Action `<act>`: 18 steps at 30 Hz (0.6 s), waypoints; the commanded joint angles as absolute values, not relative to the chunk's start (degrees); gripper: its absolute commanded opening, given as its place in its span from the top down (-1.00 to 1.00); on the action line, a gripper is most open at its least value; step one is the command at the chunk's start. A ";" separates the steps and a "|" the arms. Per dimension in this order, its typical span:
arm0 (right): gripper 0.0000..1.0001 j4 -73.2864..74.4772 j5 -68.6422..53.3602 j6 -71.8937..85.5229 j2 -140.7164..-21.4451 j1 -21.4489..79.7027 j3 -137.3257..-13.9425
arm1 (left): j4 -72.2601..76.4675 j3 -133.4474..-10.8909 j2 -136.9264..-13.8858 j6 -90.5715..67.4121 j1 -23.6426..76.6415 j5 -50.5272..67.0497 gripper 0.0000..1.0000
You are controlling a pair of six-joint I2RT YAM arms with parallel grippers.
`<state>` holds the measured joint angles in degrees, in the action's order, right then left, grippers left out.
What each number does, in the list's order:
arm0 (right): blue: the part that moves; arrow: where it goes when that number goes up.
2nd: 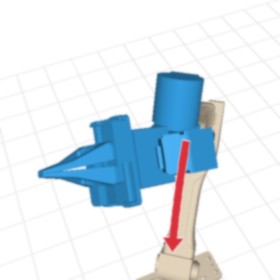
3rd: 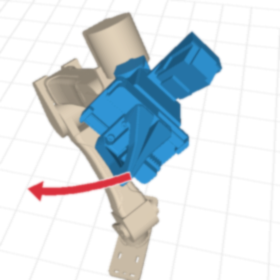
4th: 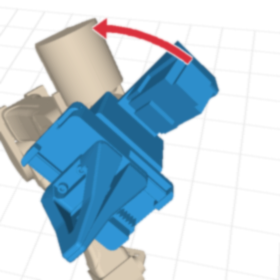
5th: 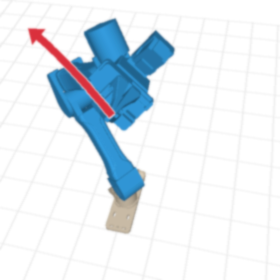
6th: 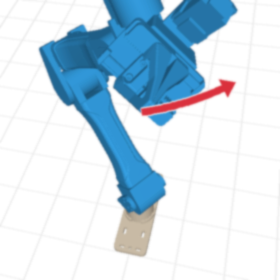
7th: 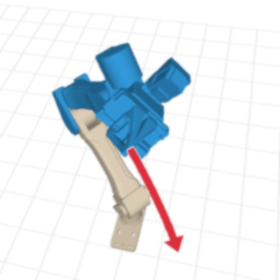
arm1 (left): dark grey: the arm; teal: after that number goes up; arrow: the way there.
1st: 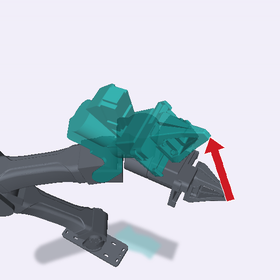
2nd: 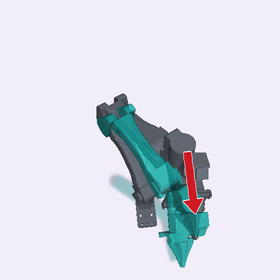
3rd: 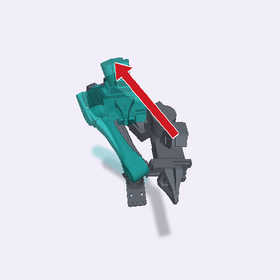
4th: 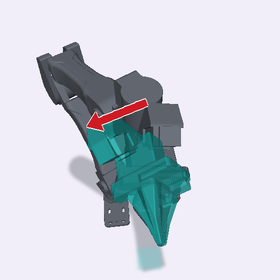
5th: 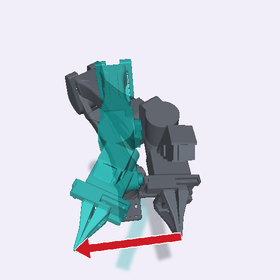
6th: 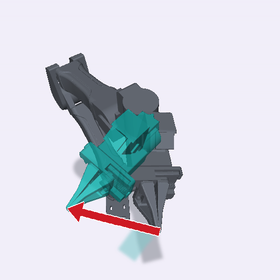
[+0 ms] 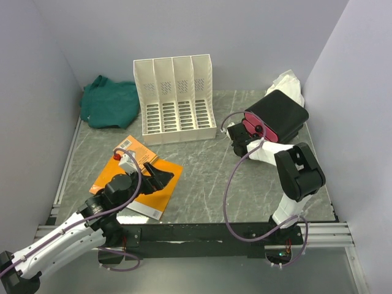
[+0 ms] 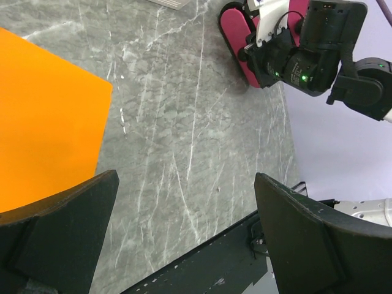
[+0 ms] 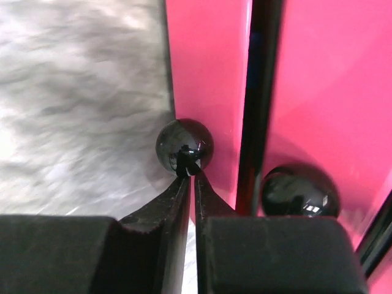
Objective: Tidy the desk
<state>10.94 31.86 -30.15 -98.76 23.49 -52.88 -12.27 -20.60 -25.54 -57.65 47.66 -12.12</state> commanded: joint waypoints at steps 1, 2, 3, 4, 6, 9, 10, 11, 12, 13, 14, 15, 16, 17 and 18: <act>0.65 2.99 37.80 -32.34 -99.50 21.63 -52.03 | -13.27 -23.47 -24.08 -56.08 47.55 -13.80 -0.99; 0.63 2.38 37.71 -32.52 -99.06 21.62 -51.77 | -13.79 -23.99 -24.00 -55.73 47.55 -13.97 -0.99; 0.61 2.11 37.79 -32.78 -98.62 21.53 -51.33 | -14.06 -24.34 -23.82 -55.55 47.55 -14.06 -0.99; 0.57 2.37 37.27 -33.04 -97.57 21.36 -51.15 | -14.32 -24.69 -23.73 -54.94 47.55 -14.24 -0.99; 0.55 5.26 35.00 -32.78 -96.07 21.36 -51.41 | -15.11 -25.92 -23.91 -54.32 47.55 -14.50 -0.99; 0.52 15.00 25.36 -31.91 -90.46 21.36 -53.34 | -16.51 -28.47 -24.34 -52.30 47.55 -15.03 -0.99; 0.47 18.25 20.88 -31.99 -86.61 21.44 -55.09 | -17.13 -29.35 -24.61 -50.82 47.55 -15.29 -0.99; 0.44 24.46 16.83 -32.43 -84.31 21.27 -55.80 | -18.10 -31.53 -24.96 -50.02 47.55 -16.25 -0.99; 0.41 26.35 13.22 -32.78 -81.68 21.10 -56.16 | -18.98 -32.77 -25.83 -49.05 47.55 -16.87 -0.99; 0.36 28.19 5.96 -33.22 -76.43 21.09 -56.95 | -21.25 -34.09 -26.36 -47.22 47.55 -17.83 -0.99; 0.32 31.61 3.11 -33.31 -73.77 21.01 -57.48 | -22.49 -36.89 -26.98 -46.24 47.55 -18.62 -0.99; 0.25 33.29 0.03 -33.48 -68.87 20.40 -57.92 | -23.63 -38.39 -28.29 -45.19 47.55 -20.37 -0.99; 0.16 34.79 -6.53 -33.92 -66.56 20.04 -59.31 | -26.25 -39.97 -29.00 -43.17 47.55 -21.43 -0.99; 0.13 35.50 -8.16 -33.40 -64.27 19.60 -59.59 | -27.32 -43.21 -29.70 -42.20 47.55 -22.49 -0.99; 0.10 35.51 -9.74 -32.62 -60.16 17.95 -60.46 | -28.47 -44.90 -31.36 -41.32 47.55 -24.33 -0.99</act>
